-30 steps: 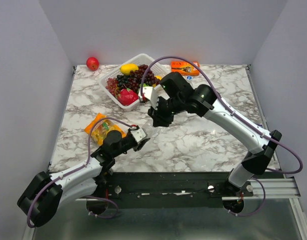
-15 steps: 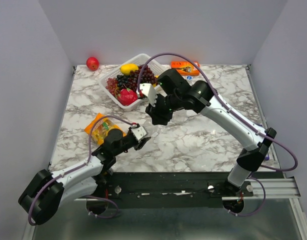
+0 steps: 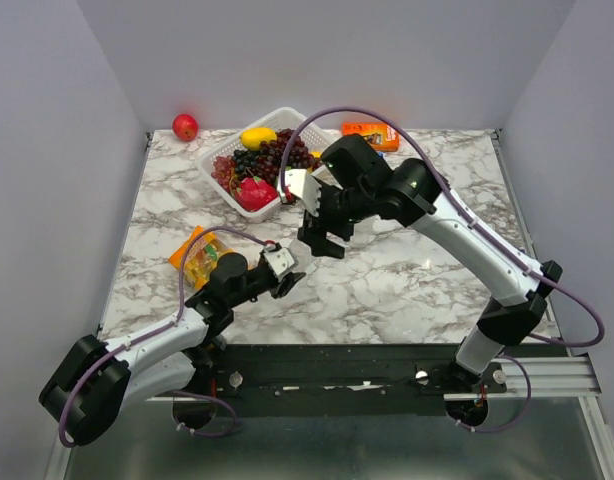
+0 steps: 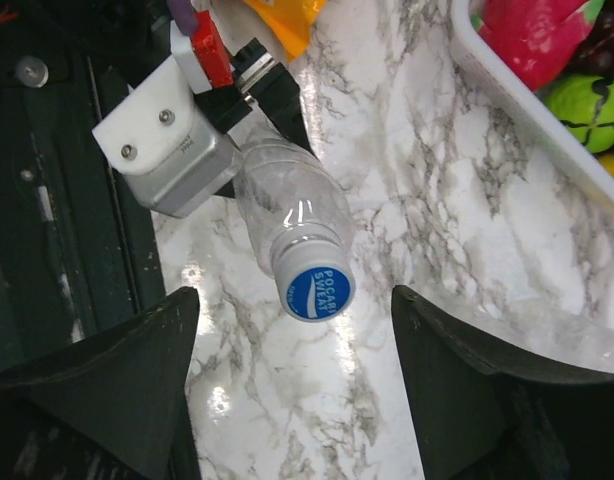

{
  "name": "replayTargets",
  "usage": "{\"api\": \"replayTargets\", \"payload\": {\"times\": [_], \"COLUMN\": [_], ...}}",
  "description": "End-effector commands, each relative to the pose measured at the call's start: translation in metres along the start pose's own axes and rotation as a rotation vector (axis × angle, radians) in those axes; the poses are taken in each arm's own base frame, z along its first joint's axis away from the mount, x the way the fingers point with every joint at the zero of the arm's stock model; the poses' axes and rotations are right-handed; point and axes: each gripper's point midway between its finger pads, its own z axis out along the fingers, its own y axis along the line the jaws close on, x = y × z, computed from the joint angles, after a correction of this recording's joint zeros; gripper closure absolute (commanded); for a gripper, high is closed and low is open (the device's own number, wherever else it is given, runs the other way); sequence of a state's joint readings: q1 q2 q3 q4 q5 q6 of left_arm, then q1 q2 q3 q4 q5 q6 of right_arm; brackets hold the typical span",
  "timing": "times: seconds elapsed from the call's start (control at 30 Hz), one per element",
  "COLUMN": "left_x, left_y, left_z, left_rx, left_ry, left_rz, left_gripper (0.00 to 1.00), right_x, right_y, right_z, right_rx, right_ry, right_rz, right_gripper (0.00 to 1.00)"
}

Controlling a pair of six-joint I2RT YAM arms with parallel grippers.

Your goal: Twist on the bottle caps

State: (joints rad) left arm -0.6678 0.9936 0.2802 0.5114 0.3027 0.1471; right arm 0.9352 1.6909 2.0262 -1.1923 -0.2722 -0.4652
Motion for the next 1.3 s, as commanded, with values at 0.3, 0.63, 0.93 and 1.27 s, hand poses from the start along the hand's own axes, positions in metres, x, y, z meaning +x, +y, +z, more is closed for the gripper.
{"api": "replayTargets", "payload": {"times": [0.3, 0.63, 0.93, 1.27], "left_x": [-0.014, -0.012, -0.011, -0.013], "left_y": [-0.039, -0.044, -0.046, -0.050], "left_z": [-0.001, 0.001, 0.000, -0.001], "left_rx": [0.280, 0.343, 0.357, 0.388], "left_ry": [-0.007, 0.016, 0.020, 0.007], "left_rz": [0.117, 0.163, 0.180, 0.193], "left_gripper": [1.00, 1.00, 1.00, 1.00], "right_x": [0.013, 0.022, 0.036, 0.042], "right_y": [0.012, 0.059, 0.066, 0.060], "right_z": [-0.063, -0.054, -0.039, -0.026], "right_rx": [-0.014, -0.228, -0.293, -0.284], "right_ry": [-0.100, -0.144, -0.091, -0.062], "right_rz": [-0.498, -0.697, -0.788, -0.829], "right_gripper": [0.18, 0.20, 0.29, 0.37]}}
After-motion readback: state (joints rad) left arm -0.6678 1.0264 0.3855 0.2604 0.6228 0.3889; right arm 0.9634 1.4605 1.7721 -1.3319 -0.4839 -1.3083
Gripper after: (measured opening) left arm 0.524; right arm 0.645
